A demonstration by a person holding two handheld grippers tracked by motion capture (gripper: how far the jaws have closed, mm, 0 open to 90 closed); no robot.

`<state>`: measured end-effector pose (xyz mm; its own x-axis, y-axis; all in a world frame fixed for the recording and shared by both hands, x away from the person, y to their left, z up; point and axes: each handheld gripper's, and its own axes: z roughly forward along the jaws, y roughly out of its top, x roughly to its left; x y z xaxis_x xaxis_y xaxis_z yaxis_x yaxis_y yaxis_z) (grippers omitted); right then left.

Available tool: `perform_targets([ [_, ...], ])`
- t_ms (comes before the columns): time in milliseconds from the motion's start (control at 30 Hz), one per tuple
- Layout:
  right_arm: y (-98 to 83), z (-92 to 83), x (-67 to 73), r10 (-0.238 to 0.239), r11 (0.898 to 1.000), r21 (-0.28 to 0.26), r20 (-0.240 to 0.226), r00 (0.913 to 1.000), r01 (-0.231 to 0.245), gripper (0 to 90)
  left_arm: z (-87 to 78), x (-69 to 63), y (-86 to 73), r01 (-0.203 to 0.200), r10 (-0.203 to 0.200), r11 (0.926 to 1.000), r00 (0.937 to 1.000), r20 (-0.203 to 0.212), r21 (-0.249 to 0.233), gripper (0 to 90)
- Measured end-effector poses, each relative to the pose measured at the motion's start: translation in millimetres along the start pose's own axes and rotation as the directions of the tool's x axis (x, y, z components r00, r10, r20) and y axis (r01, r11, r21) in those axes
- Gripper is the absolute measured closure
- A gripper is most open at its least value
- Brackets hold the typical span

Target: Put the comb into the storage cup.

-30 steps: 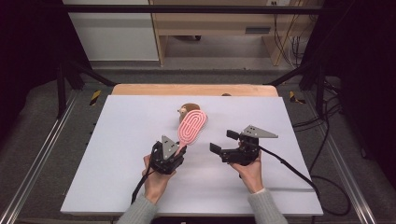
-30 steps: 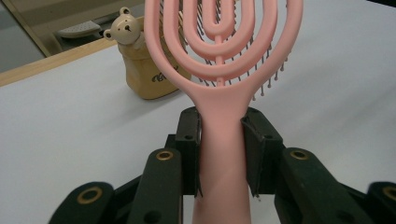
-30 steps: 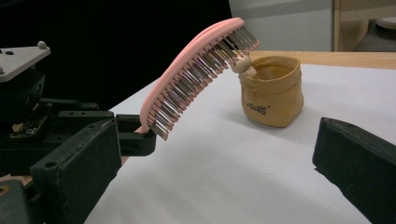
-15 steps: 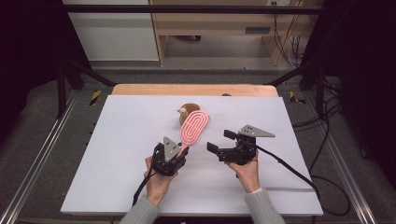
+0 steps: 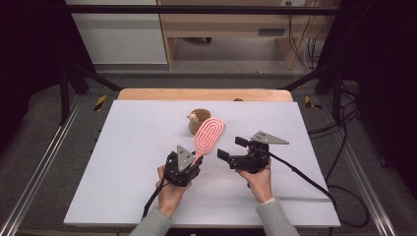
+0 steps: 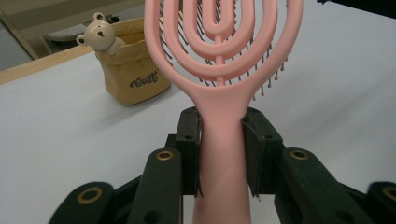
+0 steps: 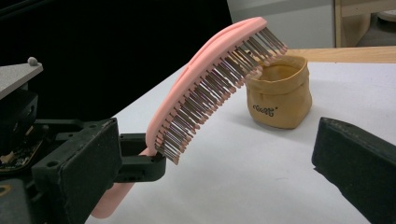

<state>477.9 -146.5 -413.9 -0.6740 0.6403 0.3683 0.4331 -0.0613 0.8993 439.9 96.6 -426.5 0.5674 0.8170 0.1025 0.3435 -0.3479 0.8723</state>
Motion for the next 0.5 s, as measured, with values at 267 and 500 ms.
perform_targets([
  [267,0.3,1.5,-0.4,0.018,1.0,-0.001,0.004,0.9998,-0.018,2.5,1.8,-5.7,0.6,-0.002,0.002,1.0,1.0,0.008,-0.003,69.9],
  [500,1.8,4.8,2.3,0.016,1.0,0.005,0.005,0.9999,-0.016,2.7,2.8,-9.0,0.3,-0.004,0.004,1.0,0.9999,0.009,-0.003,69.9],
])
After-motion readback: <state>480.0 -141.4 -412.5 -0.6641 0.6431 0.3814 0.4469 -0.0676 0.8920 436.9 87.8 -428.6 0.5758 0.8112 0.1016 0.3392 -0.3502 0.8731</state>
